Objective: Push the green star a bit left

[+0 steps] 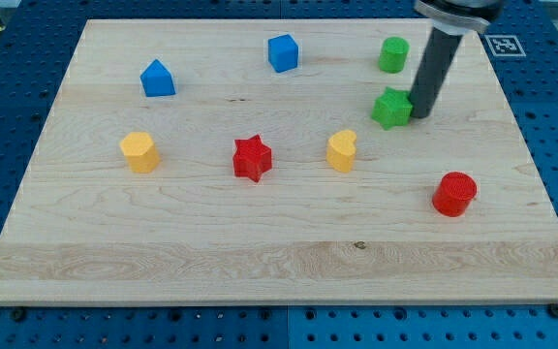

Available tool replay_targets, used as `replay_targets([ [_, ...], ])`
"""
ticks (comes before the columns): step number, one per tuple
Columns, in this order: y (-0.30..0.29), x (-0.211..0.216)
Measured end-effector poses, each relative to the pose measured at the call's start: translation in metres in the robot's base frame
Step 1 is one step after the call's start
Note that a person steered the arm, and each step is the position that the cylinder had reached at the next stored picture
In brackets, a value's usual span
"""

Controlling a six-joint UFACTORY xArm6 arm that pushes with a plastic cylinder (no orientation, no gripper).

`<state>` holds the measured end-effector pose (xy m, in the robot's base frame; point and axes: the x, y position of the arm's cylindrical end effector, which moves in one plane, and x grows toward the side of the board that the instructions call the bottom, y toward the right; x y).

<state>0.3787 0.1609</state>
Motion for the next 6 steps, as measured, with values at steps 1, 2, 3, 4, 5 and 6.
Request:
replay_targets([
  [1, -0.034, -0.010],
  [2, -0.038, -0.010],
  [3, -0.010, -0.010],
  [4, -0.004, -0.001],
  [5, -0.023, 0.012],
  [6, -0.064, 0.013],
])
